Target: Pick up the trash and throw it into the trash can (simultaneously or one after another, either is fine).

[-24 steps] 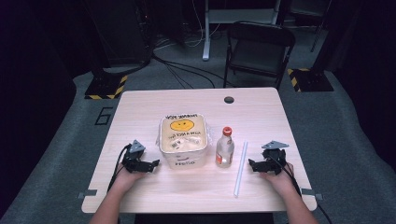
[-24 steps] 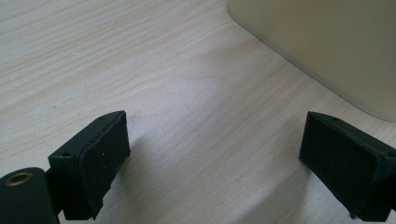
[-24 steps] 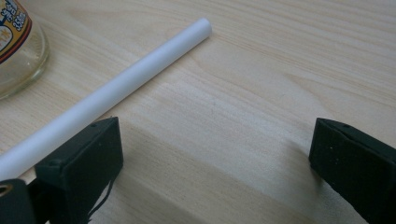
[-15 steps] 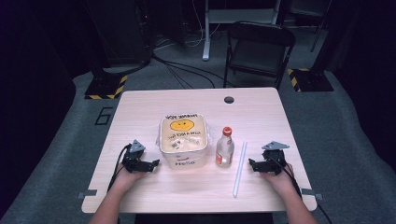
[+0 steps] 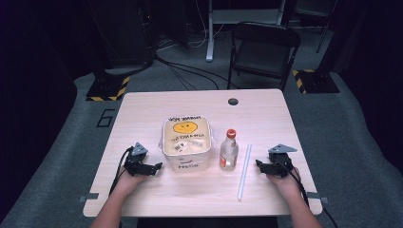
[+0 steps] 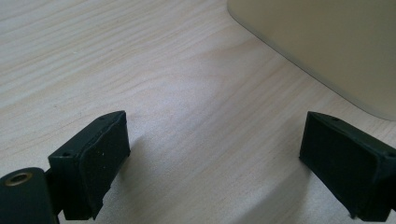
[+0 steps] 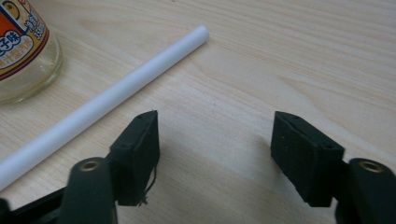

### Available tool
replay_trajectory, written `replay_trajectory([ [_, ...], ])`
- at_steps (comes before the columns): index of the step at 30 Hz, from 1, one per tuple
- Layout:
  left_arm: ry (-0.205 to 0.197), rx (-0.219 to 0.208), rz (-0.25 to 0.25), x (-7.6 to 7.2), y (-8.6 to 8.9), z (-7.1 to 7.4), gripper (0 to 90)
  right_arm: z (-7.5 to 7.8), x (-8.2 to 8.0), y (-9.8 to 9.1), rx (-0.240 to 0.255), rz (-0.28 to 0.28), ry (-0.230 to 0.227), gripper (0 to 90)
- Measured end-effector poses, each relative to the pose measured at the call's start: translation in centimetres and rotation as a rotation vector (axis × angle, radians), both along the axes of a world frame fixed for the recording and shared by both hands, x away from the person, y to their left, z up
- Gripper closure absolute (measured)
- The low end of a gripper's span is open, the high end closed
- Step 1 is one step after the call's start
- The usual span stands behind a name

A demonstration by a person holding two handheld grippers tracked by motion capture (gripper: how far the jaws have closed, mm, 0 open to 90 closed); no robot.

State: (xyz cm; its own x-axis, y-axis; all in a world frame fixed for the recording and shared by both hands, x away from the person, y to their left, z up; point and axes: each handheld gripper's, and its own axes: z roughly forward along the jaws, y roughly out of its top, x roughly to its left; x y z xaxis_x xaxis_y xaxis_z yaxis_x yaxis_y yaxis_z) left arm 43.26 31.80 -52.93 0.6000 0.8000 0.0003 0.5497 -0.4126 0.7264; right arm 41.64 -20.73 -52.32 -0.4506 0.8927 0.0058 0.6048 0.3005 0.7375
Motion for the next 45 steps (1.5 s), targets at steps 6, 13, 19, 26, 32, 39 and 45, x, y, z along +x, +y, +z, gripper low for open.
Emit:
replay_trajectory([
  [6,0.0,0.0,0.0,0.0,0.0,0.0,8.0,0.4,0.0,-0.2,-0.014,0.011,0.029,44.5],
  [13,-0.003,0.001,-0.002,0.0,0.0,0.0,8.0,2.2,-0.7,-0.3,-0.009,0.027,0.043,45.6],
  [19,-0.006,0.001,0.001,-0.1,0.0,0.0,8.0,3.5,-0.9,-0.3,0.004,0.05,0.043,48.5],
  [26,-0.006,0.0,0.001,-0.1,0.0,0.0,8.0,5.0,-1.5,-0.2,0.042,0.069,0.027,48.3],
  [32,-0.01,-0.002,0.003,-0.1,-0.1,-0.1,8.0,6.7,-2.0,0.4,0.09,0.109,0.003,49.9],
  [39,-0.006,0.0,0.001,-0.1,0.0,0.0,8.0,8.2,-2.3,1.4,0.101,0.156,-0.013,50.3],
  [45,-0.006,0.0,0.001,-0.1,0.0,0.0,8.0,9.2,-2.4,2.0,0.104,0.194,-0.037,53.3],
])
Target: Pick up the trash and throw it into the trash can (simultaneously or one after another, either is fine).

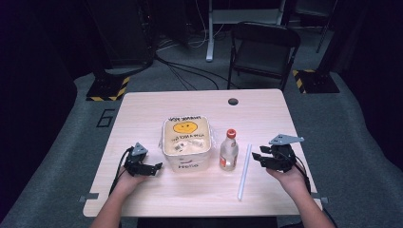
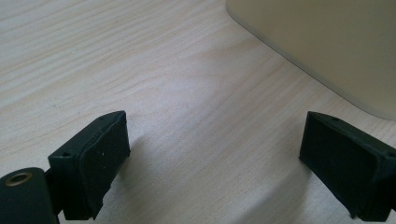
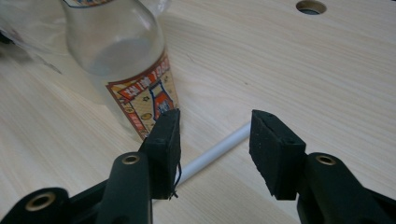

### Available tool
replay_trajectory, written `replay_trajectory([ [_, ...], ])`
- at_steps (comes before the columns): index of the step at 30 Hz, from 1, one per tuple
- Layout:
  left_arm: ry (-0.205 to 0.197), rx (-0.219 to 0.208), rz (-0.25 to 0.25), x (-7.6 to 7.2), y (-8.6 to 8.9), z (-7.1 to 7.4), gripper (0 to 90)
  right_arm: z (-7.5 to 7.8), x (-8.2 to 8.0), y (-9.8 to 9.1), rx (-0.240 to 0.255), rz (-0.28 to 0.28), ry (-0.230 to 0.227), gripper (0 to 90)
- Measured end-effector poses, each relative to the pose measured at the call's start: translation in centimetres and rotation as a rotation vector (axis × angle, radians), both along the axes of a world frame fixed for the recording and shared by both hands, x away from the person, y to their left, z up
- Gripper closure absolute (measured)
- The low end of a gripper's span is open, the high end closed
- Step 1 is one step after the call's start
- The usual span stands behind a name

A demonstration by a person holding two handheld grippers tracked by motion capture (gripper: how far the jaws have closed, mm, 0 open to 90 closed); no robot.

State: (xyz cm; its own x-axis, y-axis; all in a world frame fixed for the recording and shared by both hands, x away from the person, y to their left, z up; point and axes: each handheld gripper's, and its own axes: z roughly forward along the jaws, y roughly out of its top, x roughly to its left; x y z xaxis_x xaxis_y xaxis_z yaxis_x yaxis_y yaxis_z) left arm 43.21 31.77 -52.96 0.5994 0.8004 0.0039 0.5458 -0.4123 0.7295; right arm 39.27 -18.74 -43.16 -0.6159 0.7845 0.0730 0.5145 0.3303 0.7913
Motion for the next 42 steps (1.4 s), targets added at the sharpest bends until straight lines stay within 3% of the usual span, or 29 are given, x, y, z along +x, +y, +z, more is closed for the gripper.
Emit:
replay_trajectory([
  [4,0.0,0.0,0.0,0.0,0.0,0.0,8.0,0.5,-0.1,0.2,0.004,0.028,0.0,52.0],
  [9,0.0,0.0,0.0,0.0,0.0,0.0,8.0,1.4,-0.1,0.6,-0.002,0.023,-0.012,50.3],
  [20,0.0,0.0,0.0,0.0,0.0,0.0,8.0,3.3,-0.2,1.9,-0.011,0.076,-0.031,53.6],
  [42,0.0,0.0,0.0,0.0,0.0,0.0,8.0,5.6,0.1,3.5,0.049,0.147,-0.046,51.3],
])
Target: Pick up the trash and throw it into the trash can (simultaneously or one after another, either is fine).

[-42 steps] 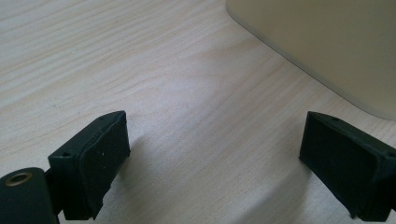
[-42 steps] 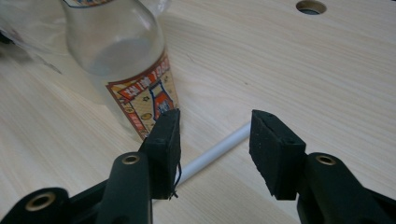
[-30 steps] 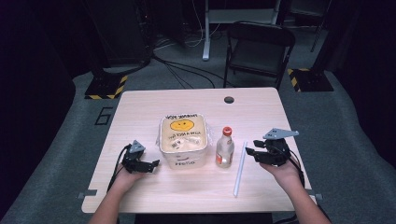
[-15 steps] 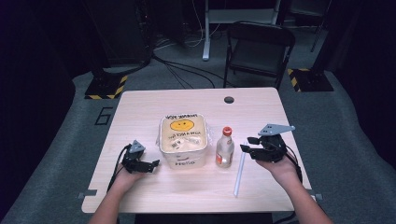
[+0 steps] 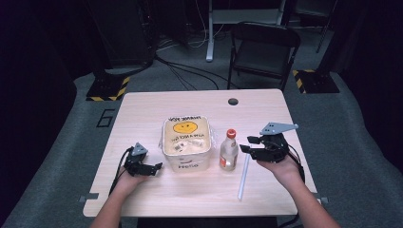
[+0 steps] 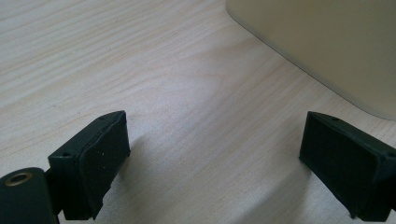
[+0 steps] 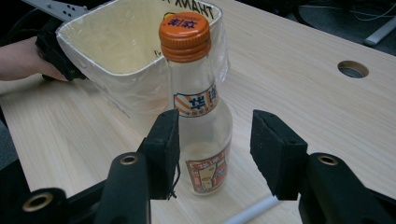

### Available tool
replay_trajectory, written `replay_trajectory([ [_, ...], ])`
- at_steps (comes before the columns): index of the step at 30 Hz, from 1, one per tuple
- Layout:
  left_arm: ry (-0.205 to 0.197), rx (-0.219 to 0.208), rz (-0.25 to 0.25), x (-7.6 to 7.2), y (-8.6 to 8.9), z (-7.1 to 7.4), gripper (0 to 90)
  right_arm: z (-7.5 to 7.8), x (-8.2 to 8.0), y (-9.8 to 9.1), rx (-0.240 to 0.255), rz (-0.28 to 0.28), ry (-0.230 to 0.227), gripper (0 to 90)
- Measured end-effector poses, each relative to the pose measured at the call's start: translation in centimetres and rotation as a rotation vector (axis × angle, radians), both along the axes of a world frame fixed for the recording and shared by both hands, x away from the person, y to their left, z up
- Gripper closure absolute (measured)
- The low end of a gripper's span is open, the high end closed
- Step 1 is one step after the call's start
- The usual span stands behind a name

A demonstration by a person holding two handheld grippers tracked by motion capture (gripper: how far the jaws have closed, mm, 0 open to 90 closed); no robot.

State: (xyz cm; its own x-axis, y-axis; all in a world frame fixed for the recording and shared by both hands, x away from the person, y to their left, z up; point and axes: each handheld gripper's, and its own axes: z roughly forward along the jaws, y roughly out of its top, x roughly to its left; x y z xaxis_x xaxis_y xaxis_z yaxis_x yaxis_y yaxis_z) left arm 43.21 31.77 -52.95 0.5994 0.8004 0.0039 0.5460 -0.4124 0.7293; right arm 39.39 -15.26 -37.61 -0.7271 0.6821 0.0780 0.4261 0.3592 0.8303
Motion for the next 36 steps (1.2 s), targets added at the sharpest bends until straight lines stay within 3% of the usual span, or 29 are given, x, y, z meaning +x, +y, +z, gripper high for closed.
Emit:
replay_trajectory([
  [36,0.0,0.0,-0.004,0.0,0.0,0.0,8.0,0.7,1.7,3.3,0.011,0.055,-0.023,53.0],
])
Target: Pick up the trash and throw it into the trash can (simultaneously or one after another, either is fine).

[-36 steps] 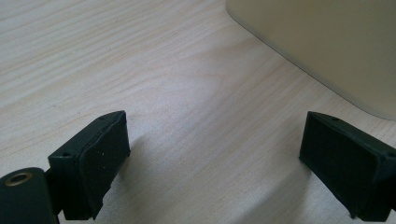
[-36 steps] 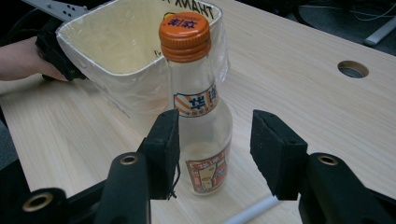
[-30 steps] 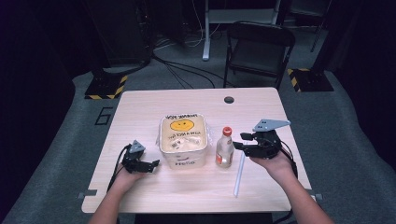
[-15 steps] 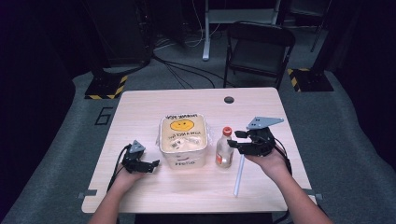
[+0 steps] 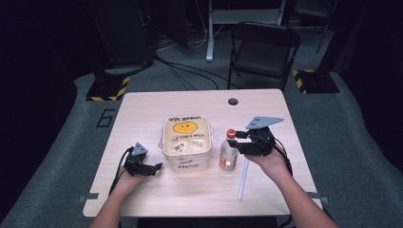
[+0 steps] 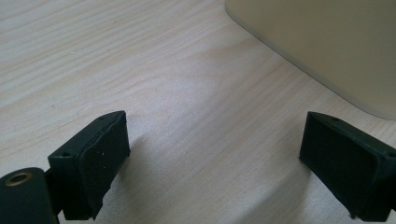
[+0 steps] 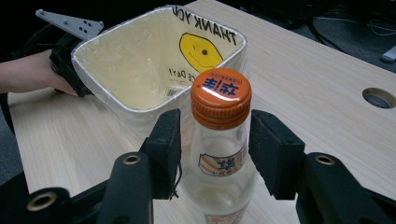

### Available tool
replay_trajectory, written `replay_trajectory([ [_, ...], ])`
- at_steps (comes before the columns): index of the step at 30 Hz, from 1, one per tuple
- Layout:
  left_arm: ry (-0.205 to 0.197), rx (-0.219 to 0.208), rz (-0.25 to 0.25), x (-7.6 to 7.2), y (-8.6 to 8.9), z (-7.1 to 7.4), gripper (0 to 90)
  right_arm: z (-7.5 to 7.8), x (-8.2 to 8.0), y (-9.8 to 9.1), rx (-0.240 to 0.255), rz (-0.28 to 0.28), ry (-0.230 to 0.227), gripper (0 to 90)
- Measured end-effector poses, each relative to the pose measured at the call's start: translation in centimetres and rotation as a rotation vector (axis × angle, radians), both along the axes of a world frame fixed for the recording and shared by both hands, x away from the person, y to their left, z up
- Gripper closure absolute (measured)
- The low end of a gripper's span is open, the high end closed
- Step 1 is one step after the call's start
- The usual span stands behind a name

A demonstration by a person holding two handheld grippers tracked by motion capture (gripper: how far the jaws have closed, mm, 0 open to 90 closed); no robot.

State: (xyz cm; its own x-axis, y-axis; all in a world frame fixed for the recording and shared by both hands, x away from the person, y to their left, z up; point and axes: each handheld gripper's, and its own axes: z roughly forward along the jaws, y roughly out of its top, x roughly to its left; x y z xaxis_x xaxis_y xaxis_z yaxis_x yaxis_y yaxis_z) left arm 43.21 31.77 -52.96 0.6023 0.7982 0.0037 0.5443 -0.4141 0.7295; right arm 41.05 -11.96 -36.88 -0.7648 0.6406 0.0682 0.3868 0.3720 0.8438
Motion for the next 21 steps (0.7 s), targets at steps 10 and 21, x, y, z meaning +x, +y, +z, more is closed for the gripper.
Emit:
replay_trajectory([
  [10,0.0,0.001,-0.003,0.02,0.01,0.01,8.0,-0.13,0.53,0.53,-0.006,-0.002,-0.004,55.0],
  [21,0.003,-0.003,-0.004,0.03,0.0,0.0,8.0,-0.14,0.85,1.07,-0.009,-0.014,-0.028,59.2],
])
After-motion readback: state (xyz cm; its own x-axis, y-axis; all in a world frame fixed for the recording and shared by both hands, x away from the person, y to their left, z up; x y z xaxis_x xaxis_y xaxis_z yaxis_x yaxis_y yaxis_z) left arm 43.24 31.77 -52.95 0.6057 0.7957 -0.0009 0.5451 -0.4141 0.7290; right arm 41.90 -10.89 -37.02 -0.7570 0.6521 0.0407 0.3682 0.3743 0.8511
